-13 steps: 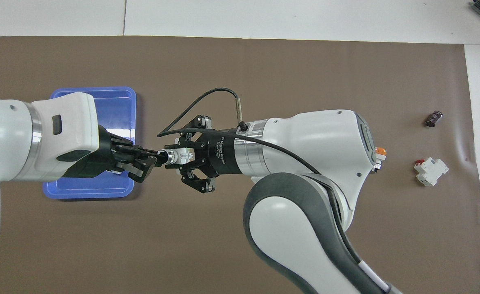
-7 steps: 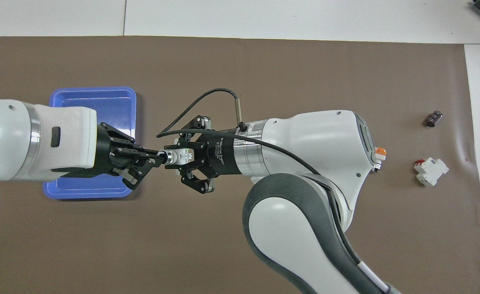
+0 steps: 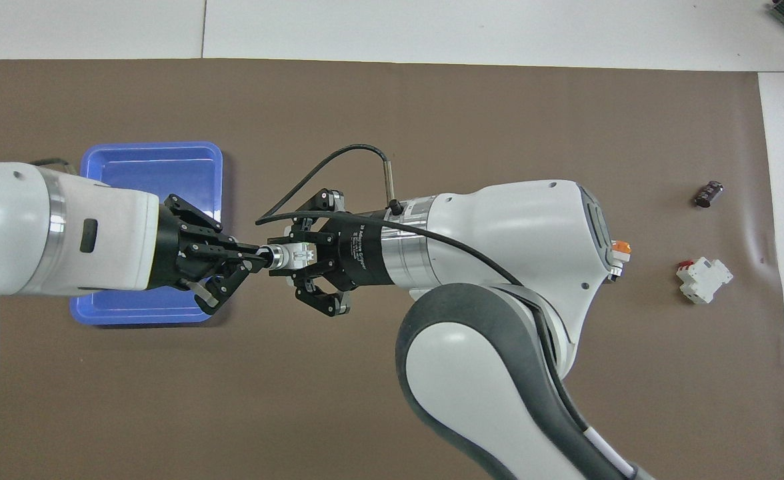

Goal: Turn and place switch with both arms

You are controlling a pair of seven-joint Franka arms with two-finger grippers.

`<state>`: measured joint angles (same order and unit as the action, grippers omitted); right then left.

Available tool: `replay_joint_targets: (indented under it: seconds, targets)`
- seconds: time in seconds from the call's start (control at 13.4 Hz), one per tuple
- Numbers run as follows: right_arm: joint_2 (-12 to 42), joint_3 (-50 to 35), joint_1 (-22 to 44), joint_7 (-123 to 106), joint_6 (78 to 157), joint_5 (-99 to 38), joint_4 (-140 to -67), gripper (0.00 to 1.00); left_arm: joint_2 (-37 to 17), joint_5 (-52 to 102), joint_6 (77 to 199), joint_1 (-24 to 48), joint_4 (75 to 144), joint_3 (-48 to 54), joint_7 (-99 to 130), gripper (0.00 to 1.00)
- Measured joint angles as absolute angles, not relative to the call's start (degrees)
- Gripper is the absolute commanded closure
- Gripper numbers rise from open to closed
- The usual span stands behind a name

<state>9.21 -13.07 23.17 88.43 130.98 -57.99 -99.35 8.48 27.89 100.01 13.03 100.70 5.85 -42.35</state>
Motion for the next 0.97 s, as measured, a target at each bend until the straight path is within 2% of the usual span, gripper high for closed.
replay_joint_targets:
  seconds: [0.97]
  targets:
    - [9.5, -13.1, 23.6, 88.4, 131.2, -58.0, -99.3, 1.00, 8.5, 25.9, 99.6, 13.1, 100.5, 6.1, -51.5, 1.00]
